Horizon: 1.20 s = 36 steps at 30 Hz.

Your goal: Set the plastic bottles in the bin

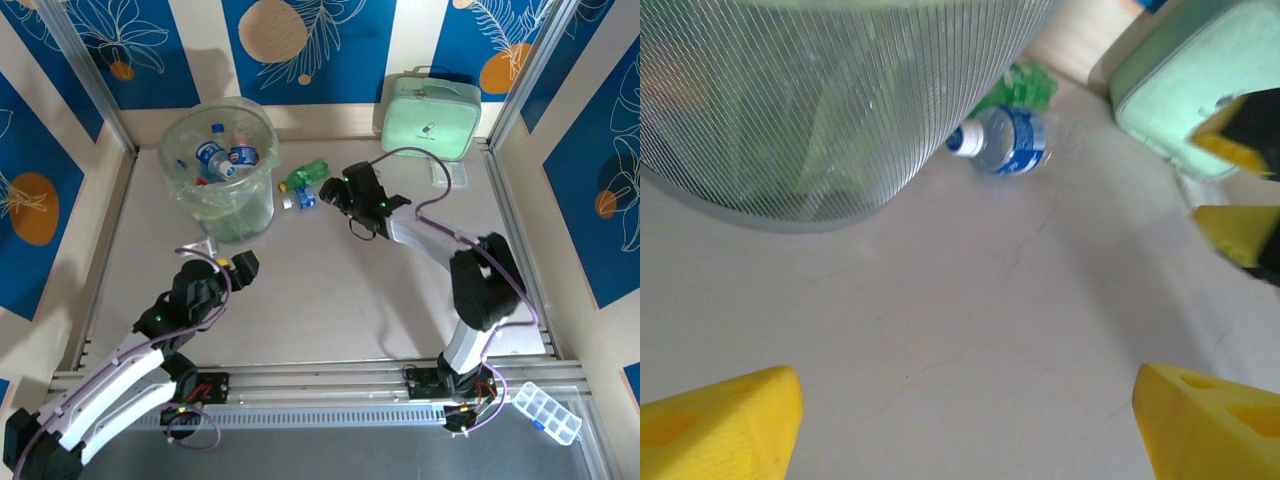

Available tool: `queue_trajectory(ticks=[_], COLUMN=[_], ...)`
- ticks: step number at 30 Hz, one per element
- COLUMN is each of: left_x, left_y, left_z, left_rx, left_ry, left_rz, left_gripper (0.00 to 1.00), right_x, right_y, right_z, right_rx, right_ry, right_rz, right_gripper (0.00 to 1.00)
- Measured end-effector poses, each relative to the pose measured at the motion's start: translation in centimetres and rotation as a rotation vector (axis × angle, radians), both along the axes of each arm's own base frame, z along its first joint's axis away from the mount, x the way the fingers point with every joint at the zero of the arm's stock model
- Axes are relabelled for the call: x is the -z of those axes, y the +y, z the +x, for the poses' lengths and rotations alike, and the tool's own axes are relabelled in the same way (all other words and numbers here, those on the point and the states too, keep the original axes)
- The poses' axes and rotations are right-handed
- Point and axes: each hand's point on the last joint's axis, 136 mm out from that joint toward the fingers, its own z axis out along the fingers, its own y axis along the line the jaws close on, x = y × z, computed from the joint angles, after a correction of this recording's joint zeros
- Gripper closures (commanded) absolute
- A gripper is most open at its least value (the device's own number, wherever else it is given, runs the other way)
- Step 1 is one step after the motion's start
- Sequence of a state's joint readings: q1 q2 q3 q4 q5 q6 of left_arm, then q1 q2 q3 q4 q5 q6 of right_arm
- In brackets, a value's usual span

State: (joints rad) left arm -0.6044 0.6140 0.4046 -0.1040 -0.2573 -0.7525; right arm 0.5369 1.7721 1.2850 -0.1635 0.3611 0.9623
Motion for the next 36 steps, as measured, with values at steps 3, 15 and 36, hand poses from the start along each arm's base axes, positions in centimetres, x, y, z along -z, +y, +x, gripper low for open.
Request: queue_trajectory(ticks=[3,15,36], left_x=[-1.3,-2.0,-2.0], left_y=[0.8,1.3,1.1], left_z=[-0.4,-0.8,-0.7], left_rx=[-0.023,-0.038,-0.031], left_ry=[-0.057,-0.096,-0.095], left_rz=[-0.031,-0.053,-0.055], left_gripper=[0.15,0.15,0.15], right_x=[1.9,7.4,9.0], right_y=[0.9,3.2,3.9], right_z=[2.4,6.3,8.7], right_rx=[0.046,0.191,0.298], right_ry=[0.062,0.24,0.286], right_rz=[0.039,0.196,0.317], right_gripper=[0.11,0.11,0.28])
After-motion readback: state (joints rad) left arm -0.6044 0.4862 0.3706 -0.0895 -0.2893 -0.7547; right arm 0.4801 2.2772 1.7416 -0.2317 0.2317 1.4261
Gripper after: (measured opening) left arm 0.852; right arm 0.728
